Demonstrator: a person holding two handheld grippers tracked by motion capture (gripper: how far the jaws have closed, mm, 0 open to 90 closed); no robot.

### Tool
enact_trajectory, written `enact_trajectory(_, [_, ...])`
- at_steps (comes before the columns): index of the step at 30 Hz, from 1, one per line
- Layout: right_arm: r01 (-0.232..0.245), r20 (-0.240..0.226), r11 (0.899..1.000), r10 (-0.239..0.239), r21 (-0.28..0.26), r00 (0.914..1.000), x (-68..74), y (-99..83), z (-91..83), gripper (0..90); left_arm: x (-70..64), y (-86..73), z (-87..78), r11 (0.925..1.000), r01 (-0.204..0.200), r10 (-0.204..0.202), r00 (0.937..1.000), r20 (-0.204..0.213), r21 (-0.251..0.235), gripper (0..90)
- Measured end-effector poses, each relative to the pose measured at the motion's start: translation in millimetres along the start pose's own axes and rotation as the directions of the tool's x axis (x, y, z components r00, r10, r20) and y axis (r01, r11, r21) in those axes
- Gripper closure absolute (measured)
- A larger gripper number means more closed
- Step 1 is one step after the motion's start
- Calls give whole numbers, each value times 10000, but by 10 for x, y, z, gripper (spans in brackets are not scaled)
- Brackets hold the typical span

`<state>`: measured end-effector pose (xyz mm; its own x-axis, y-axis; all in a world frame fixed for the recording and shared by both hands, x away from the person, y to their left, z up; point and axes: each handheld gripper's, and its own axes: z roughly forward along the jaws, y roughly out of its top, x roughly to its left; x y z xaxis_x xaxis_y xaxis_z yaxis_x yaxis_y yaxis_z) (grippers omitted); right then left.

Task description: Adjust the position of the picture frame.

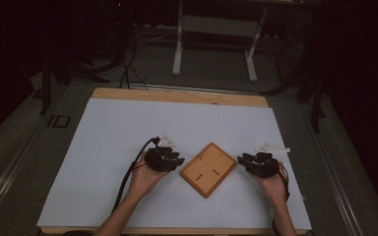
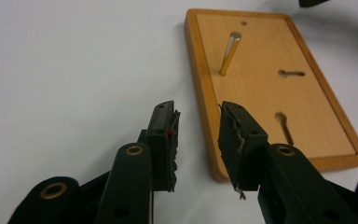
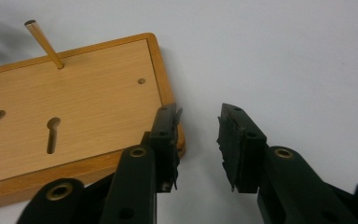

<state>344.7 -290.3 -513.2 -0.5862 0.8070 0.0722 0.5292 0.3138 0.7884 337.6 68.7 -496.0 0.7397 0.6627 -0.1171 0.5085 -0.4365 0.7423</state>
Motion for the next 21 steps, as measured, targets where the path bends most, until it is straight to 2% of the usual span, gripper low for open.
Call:
enact_trajectory(7, [8,-42,10000,-8,45,10000,8,2,16,665,-67,107,98,9999,-80,78,9997,251,79,735])
enact_trajectory(17, [45,-95,10000,-45,41,9999,10,7,26,654,-164,215,320,9998,40,-50,9986,522,201,713])
enact_trajectory(21, [77,-130,10000,-77,39,9999,19,11,32,652,-197,262,406,9997,180,-187,9988,452,155,710])
